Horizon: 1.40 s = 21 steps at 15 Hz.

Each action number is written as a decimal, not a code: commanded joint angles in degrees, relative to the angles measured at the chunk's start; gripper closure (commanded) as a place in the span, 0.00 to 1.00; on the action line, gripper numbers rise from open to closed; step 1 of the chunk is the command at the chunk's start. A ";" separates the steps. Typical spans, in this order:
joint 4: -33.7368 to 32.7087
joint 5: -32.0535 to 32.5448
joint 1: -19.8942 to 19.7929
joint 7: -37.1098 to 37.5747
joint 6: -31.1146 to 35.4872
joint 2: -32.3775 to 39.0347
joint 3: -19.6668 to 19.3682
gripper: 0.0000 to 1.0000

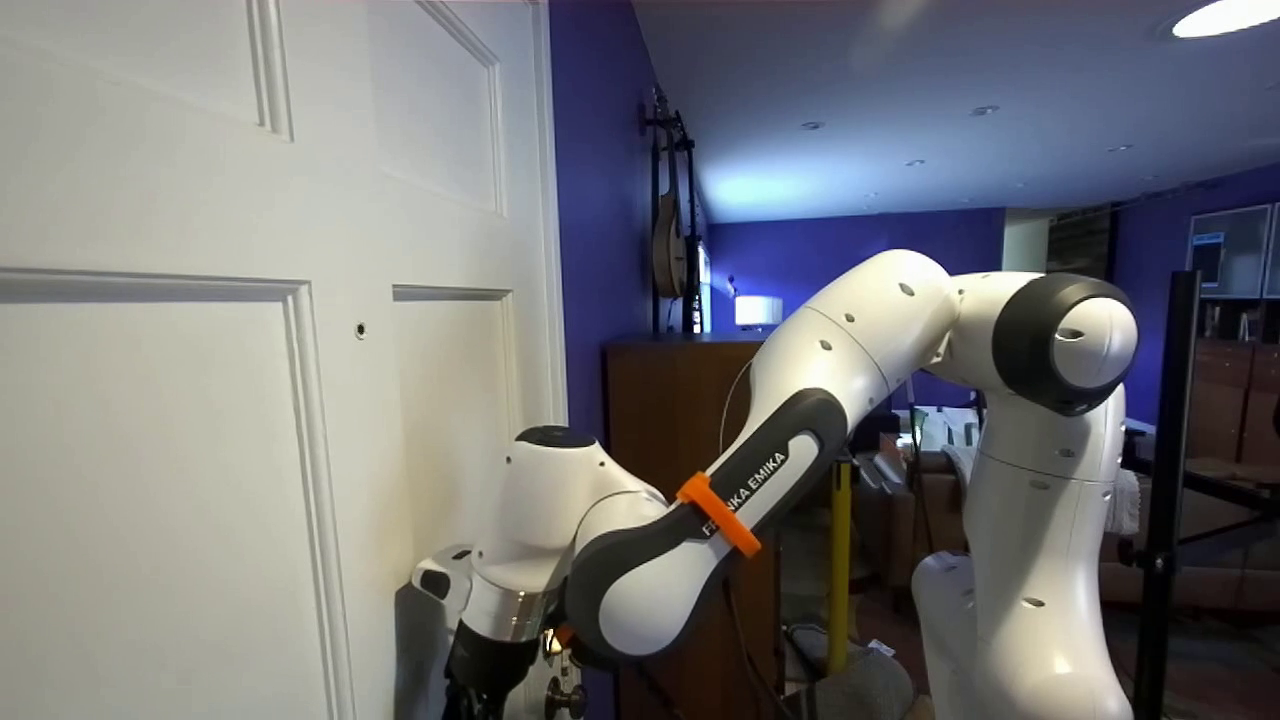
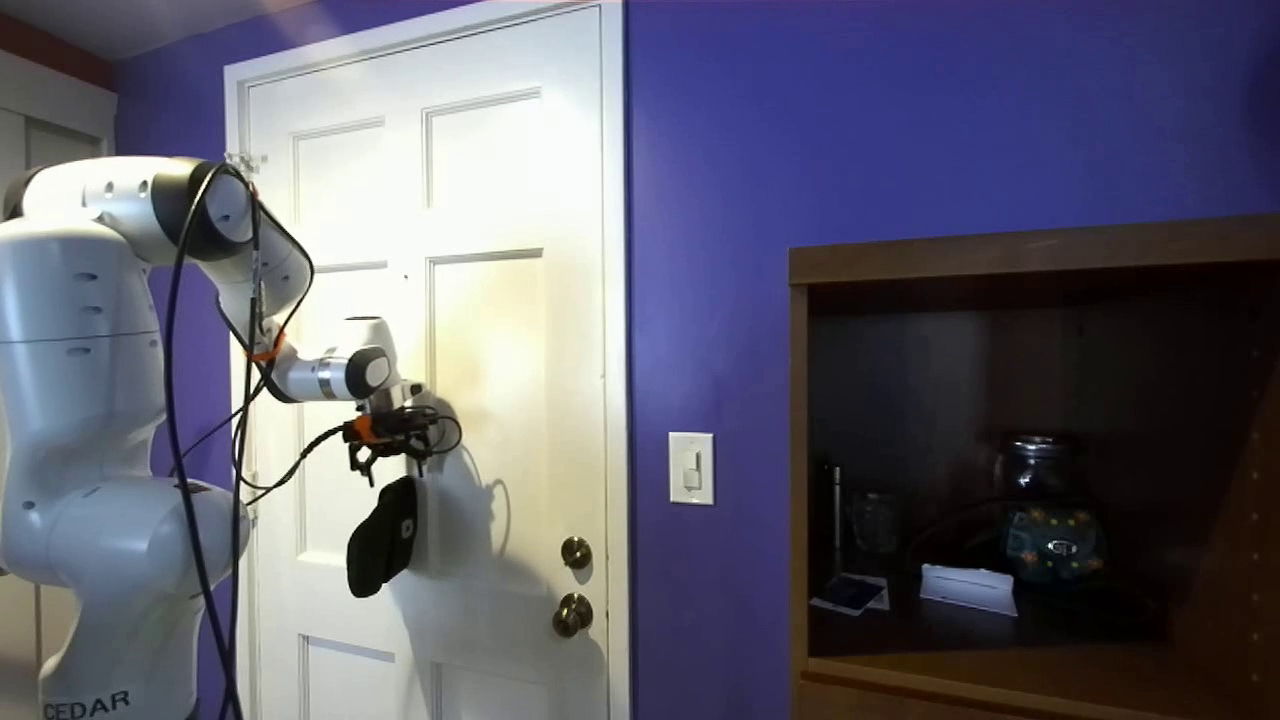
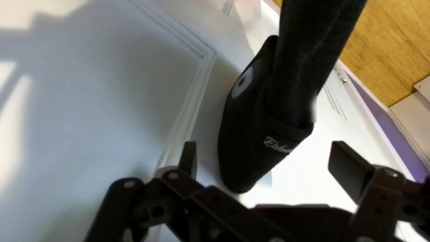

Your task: Hang the head sock on the door

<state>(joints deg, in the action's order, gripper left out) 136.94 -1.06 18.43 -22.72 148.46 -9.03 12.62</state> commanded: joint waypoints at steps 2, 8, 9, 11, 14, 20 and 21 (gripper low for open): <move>1.22 -1.43 0.57 4.93 -0.83 -5.88 0.80 0.00; -0.22 -3.03 1.36 11.19 -7.41 -13.66 0.72 0.00; -0.70 -3.47 1.13 13.05 -8.69 -15.01 0.59 0.00; -1.54 -4.72 1.11 15.34 -10.73 -17.37 0.14 0.00; -2.97 -5.45 0.20 20.04 -13.52 -20.43 0.12 0.00; -5.22 -7.44 -1.55 29.18 -17.17 -24.32 0.20 0.00; -5.42 -7.79 -1.66 30.23 -17.54 -24.82 0.15 0.00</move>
<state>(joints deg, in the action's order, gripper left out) 132.43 -6.73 17.90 4.05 133.41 -31.90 12.49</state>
